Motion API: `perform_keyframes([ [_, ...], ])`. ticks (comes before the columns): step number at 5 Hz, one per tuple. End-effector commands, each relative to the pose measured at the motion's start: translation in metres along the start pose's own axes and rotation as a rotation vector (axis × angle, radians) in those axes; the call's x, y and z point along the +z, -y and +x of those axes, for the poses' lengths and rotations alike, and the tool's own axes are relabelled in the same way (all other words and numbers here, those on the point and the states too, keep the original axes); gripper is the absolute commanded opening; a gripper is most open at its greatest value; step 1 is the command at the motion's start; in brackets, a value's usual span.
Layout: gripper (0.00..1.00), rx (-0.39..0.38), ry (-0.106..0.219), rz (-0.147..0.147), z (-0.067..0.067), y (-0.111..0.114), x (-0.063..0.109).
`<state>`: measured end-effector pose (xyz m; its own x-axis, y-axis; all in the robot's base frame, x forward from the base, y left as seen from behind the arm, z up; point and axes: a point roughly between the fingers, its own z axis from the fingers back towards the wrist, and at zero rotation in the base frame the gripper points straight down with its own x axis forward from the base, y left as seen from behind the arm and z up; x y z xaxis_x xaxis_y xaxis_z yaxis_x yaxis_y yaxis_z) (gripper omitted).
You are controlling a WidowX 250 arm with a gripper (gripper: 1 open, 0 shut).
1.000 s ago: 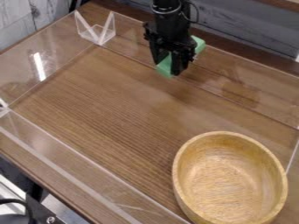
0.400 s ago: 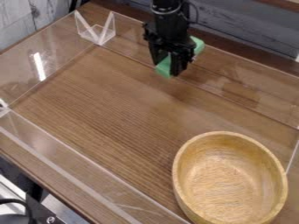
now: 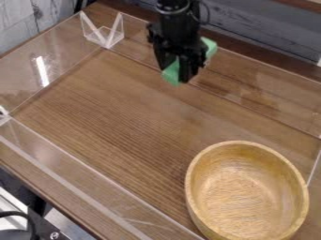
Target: Put the green block in the brown bowl
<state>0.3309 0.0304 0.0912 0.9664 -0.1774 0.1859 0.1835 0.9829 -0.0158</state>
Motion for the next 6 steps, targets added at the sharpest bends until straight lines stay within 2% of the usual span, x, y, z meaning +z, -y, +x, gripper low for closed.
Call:
perform_keyframes([
  [1,0.00,-0.034,0.064,0.014,-0.005,0.020,0.029],
  [2,0.00,-0.068,0.071,0.001,-0.018,0.046,0.036],
  [4,0.00,-0.087,0.082,-0.021,-0.049,0.098,0.044],
  [5,0.00,-0.100,0.085,-0.031,-0.063,0.123,0.046],
  [6,0.00,-0.103,0.093,-0.030,-0.072,0.145,0.038],
])
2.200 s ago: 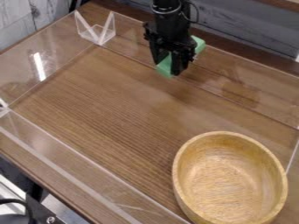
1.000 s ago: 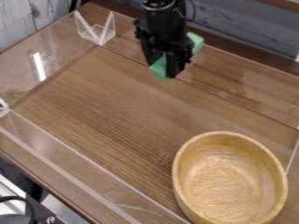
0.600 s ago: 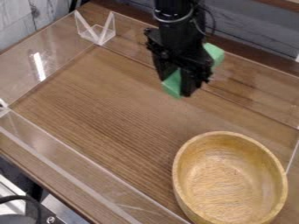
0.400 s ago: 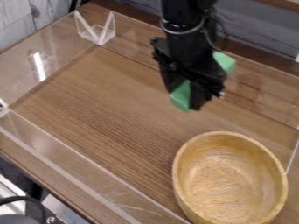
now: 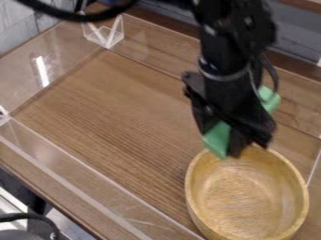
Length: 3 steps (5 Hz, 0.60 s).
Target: Put the green block in the brown bowl
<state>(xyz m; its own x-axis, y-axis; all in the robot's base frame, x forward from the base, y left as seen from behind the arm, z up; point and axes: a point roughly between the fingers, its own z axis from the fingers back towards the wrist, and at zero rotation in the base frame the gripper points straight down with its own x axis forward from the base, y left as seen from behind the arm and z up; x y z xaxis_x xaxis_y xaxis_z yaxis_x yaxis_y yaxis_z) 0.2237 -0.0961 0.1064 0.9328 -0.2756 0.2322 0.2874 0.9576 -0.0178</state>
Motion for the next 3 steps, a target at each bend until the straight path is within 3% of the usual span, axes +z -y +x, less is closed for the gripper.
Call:
perform_keyframes([
  [1,0.00,0.002,0.043,-0.009,-0.002,0.018,0.000],
  [3,0.00,0.009,0.022,-0.008,-0.013,0.026,-0.023],
])
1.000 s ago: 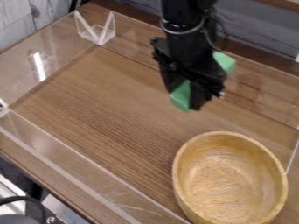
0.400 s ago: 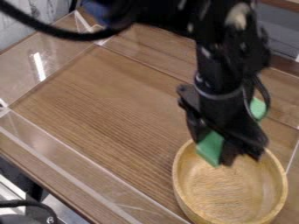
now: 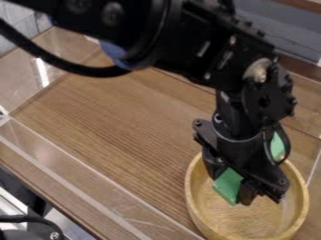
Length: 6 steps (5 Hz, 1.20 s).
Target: Put the green block in the brown bowl
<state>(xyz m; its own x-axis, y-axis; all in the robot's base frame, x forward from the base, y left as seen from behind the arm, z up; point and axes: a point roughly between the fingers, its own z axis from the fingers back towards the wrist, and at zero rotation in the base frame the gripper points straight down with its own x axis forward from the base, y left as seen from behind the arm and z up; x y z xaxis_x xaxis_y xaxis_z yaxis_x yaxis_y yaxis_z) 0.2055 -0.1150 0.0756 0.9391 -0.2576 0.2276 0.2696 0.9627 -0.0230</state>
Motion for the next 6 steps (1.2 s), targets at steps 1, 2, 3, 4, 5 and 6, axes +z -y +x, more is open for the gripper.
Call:
perform_keyframes([
  [1,0.00,0.018,0.009,-0.008,0.002,0.003,0.002],
  [2,0.00,0.044,-0.006,-0.013,-0.001,0.003,0.001],
  [3,0.00,0.069,-0.020,-0.019,-0.002,0.002,-0.001],
  [4,1.00,0.092,-0.032,-0.024,-0.003,0.001,-0.003],
  [5,1.00,0.100,-0.040,-0.030,-0.003,0.000,-0.008],
  [6,1.00,0.105,-0.043,-0.035,-0.003,0.000,-0.014],
])
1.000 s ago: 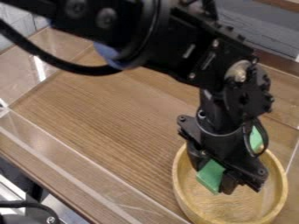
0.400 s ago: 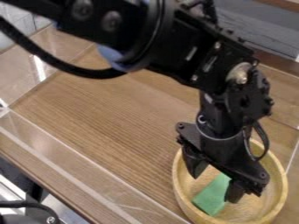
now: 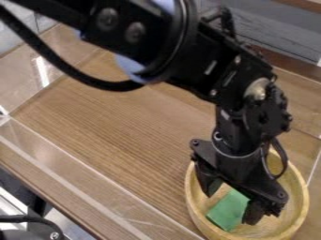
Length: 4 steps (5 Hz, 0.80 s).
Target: Put the green block in the brown bowl
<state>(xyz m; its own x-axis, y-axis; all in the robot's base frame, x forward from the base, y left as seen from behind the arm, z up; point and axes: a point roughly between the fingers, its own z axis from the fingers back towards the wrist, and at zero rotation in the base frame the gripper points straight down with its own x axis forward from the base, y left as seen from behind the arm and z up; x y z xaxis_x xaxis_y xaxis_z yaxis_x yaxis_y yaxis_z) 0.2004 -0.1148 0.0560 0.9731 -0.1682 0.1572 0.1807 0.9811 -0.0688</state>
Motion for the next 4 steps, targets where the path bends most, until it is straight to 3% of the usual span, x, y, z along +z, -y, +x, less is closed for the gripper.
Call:
perform_keyframes([
  [1,1.00,0.013,0.022,-0.012,0.0070,0.0002,-0.0006],
  [4,1.00,0.038,0.019,-0.017,0.0122,-0.0036,-0.0024],
])
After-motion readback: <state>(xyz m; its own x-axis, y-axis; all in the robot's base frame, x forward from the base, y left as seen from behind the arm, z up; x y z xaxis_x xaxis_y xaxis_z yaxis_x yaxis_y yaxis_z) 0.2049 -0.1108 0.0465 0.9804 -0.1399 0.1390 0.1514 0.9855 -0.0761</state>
